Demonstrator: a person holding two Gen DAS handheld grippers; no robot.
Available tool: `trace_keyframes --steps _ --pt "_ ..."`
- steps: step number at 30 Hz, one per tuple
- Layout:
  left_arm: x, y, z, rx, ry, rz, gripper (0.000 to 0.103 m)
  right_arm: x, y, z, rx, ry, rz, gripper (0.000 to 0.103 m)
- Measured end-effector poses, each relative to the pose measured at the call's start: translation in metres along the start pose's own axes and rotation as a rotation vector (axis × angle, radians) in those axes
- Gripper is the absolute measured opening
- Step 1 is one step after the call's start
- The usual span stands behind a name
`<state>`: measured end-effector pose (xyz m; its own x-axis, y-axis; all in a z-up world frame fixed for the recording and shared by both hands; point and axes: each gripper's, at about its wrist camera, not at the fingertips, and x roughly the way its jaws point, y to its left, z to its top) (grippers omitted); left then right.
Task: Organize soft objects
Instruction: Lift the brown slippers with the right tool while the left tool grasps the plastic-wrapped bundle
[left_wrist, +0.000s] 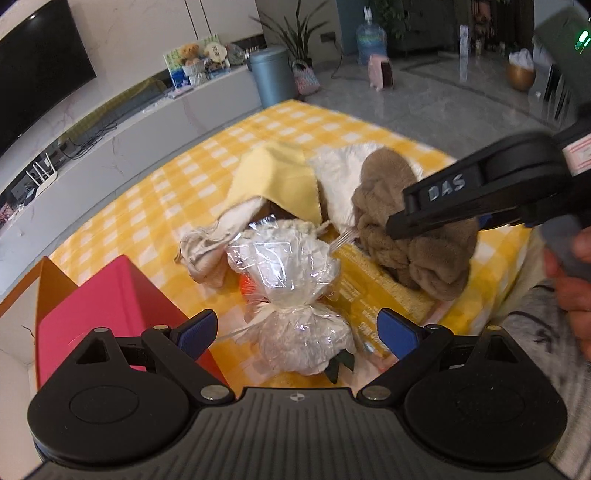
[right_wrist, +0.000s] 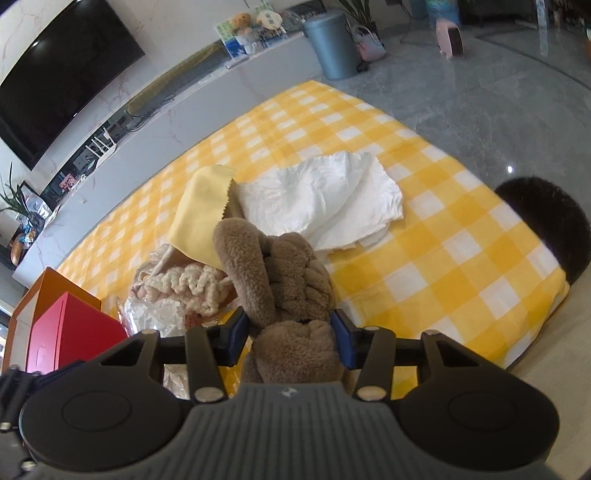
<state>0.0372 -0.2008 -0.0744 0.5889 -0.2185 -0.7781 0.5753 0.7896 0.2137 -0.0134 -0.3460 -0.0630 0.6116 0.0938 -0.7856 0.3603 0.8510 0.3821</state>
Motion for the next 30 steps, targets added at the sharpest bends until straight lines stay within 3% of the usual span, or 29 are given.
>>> trace_keyframes --steps 3,6,9,10,11,14,22,30 --pt "0.021 -0.001 0.006 0.019 0.054 0.040 0.103 0.006 -0.002 0.001 0.018 0.022 -0.002 0.049" --pt "0.037 0.005 0.010 0.008 0.095 0.020 0.103 0.013 -0.001 0.003 0.017 0.049 -0.022 0.053" --pt "0.042 0.005 0.012 0.018 0.080 0.051 0.101 0.024 0.002 0.004 0.002 0.076 -0.071 0.052" --pt "0.042 0.005 0.011 0.029 0.075 0.037 0.082 0.026 0.003 0.004 -0.002 0.080 -0.073 0.050" --pt "0.042 0.006 0.012 0.032 0.084 0.004 0.075 0.026 0.004 0.005 -0.005 0.077 -0.066 0.049" --pt "0.039 0.009 0.012 -0.010 0.087 -0.013 0.066 0.020 0.003 0.003 -0.010 0.052 -0.053 0.048" --pt "0.015 0.018 0.011 -0.015 0.082 -0.100 0.065 0.005 -0.002 0.002 0.012 0.006 -0.005 0.047" --pt "-0.041 0.037 0.016 -0.019 -0.036 -0.154 0.064 -0.037 -0.016 -0.002 -0.032 -0.076 0.115 0.047"
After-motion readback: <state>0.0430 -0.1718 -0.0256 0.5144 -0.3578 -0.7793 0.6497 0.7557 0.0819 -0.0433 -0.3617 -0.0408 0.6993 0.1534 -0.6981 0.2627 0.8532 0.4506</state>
